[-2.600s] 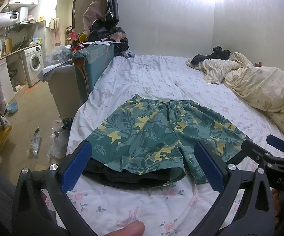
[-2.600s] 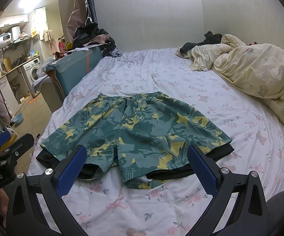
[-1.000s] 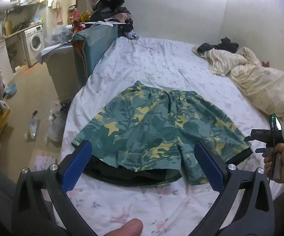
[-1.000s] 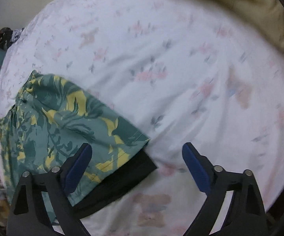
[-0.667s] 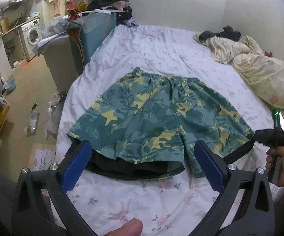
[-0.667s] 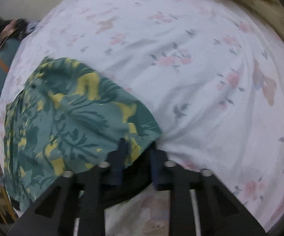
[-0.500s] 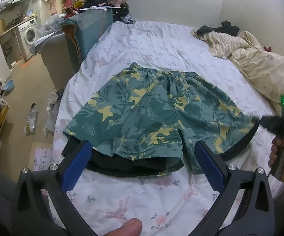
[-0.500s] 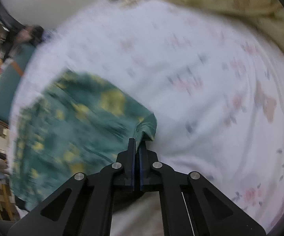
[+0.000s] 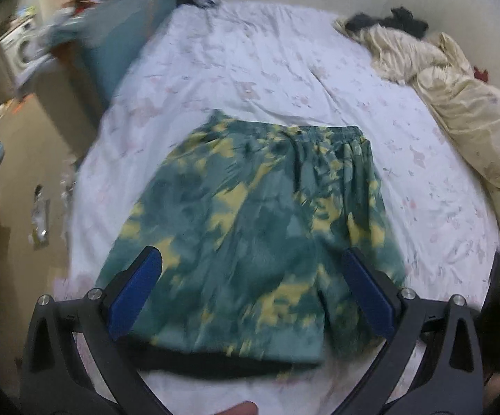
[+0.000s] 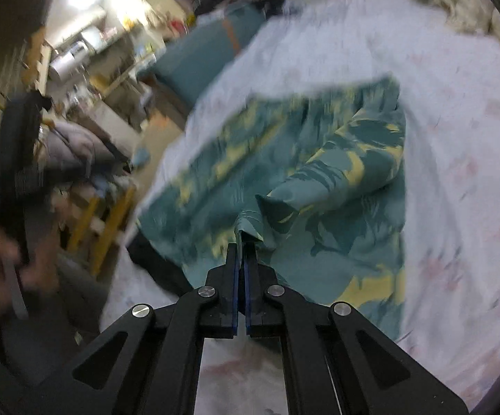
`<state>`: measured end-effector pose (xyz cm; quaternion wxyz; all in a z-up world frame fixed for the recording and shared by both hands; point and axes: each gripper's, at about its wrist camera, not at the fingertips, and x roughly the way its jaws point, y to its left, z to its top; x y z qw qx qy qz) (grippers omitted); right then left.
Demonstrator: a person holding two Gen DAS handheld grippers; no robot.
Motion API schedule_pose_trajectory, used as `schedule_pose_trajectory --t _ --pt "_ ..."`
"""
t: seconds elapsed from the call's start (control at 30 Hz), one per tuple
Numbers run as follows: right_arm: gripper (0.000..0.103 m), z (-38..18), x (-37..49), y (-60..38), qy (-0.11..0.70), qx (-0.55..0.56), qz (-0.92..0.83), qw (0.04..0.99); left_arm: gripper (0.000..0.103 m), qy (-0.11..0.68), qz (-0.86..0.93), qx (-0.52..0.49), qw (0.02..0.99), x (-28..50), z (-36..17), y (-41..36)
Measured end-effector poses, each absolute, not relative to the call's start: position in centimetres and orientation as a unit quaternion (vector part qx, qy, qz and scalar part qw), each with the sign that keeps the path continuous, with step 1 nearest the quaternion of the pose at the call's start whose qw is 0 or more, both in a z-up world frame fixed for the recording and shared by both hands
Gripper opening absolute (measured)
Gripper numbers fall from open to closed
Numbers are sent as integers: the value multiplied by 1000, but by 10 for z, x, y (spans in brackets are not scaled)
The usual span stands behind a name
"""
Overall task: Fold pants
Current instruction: 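Grasp one leg hem of the shorts with the right gripper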
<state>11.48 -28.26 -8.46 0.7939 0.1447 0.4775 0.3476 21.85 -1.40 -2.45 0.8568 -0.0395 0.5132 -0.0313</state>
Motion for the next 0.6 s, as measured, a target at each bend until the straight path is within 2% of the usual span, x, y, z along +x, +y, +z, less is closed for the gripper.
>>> schedule_pose_trajectory --t 0.17,0.3,0.4,0.43,0.5,0.57,0.6 --pt "1 -98 116 -290 495 157 344 782 101 544 -94 9 834 291 -59 -90" --pt "1 -103 121 -295 497 161 340 782 90 563 -154 47 811 334 -85 -166" --pt "1 -105 118 -303 497 166 337 782 88 592 -173 79 783 362 -109 -211" --pt "1 -106 118 -304 498 168 336 782 77 597 -172 95 778 368 -118 -223" --pt "1 -107 119 -306 500 169 334 781 64 608 -167 122 766 379 -138 -244" --pt "1 -107 120 -309 500 177 335 779 59 622 -162 135 754 386 -153 -255" --pt "1 -108 121 -309 501 177 334 778 36 626 -158 151 749 390 -163 -260"
